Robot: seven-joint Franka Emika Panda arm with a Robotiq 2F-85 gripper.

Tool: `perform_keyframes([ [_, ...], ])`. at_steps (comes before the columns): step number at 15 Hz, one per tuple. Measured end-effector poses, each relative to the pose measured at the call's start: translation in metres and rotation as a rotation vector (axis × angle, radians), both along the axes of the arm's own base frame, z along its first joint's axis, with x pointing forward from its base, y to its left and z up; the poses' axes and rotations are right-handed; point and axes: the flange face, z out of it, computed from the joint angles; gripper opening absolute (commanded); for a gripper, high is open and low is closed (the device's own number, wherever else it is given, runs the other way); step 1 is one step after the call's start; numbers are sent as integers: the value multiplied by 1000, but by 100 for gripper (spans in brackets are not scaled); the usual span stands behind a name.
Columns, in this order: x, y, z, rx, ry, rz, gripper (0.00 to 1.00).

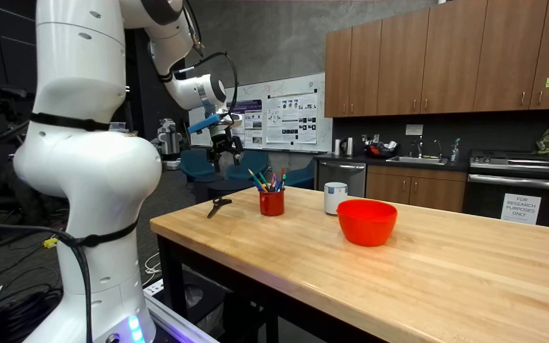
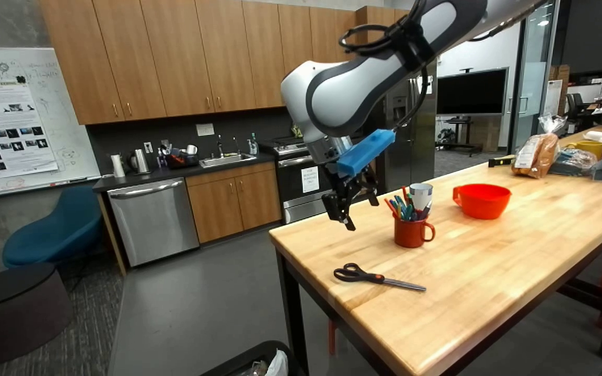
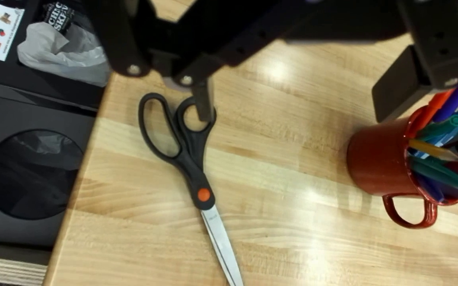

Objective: Remove the scissors from the red cup

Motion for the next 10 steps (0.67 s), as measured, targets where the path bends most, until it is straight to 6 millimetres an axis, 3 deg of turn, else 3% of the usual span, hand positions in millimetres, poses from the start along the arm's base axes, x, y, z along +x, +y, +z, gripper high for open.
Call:
perform_keyframes([
  [10, -74, -22, 46, 40, 18, 119, 100],
])
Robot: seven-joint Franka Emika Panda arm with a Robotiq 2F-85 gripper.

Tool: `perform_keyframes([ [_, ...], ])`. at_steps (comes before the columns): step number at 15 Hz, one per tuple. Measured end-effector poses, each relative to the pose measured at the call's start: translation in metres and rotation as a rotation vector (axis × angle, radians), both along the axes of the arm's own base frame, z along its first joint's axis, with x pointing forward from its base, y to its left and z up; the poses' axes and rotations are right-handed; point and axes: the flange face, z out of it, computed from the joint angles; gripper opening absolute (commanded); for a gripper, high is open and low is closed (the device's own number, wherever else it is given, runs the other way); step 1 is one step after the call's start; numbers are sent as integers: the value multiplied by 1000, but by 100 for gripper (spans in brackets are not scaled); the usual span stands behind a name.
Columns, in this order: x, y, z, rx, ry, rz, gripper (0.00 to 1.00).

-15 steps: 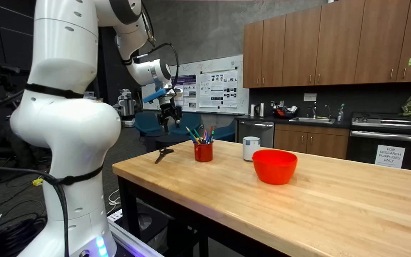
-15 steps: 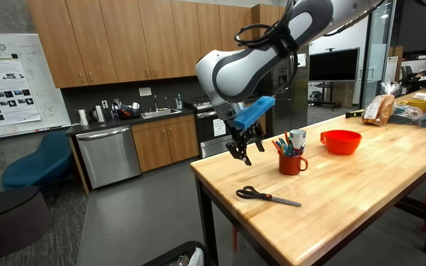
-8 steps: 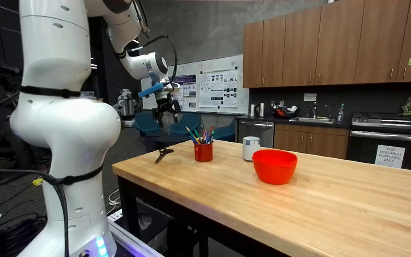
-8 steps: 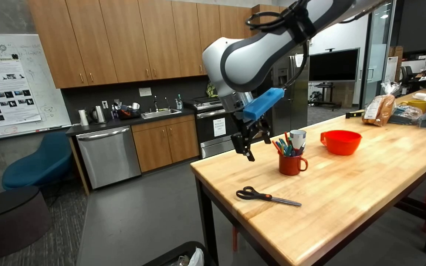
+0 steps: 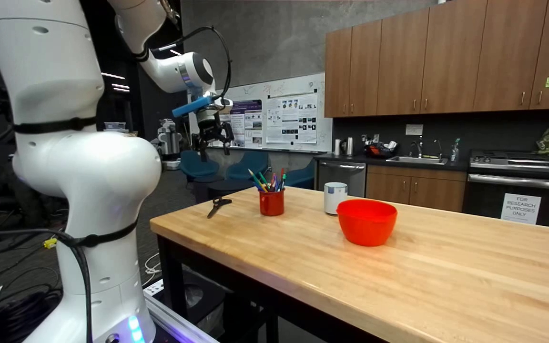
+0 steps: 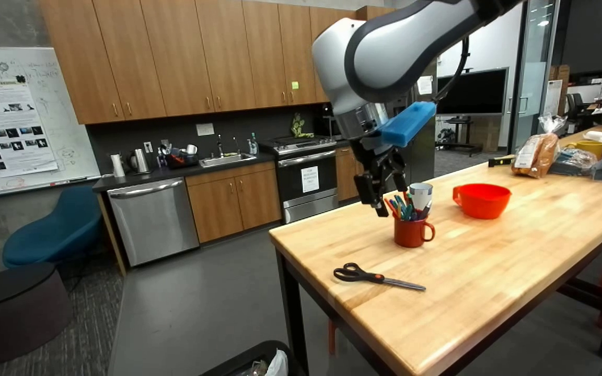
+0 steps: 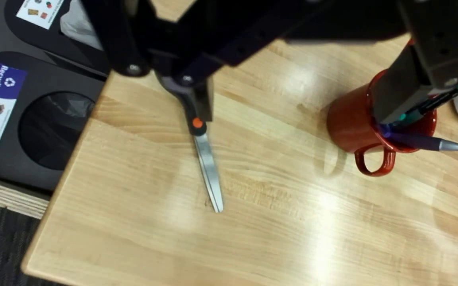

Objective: Remove the scissors from the red cup

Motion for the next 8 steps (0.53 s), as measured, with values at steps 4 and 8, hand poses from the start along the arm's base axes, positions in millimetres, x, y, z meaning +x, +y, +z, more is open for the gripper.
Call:
perform_keyframes([
  [4, -34, -14, 16, 5, -4, 29, 100],
  [8, -66, -29, 30, 23, -14, 38, 100],
])
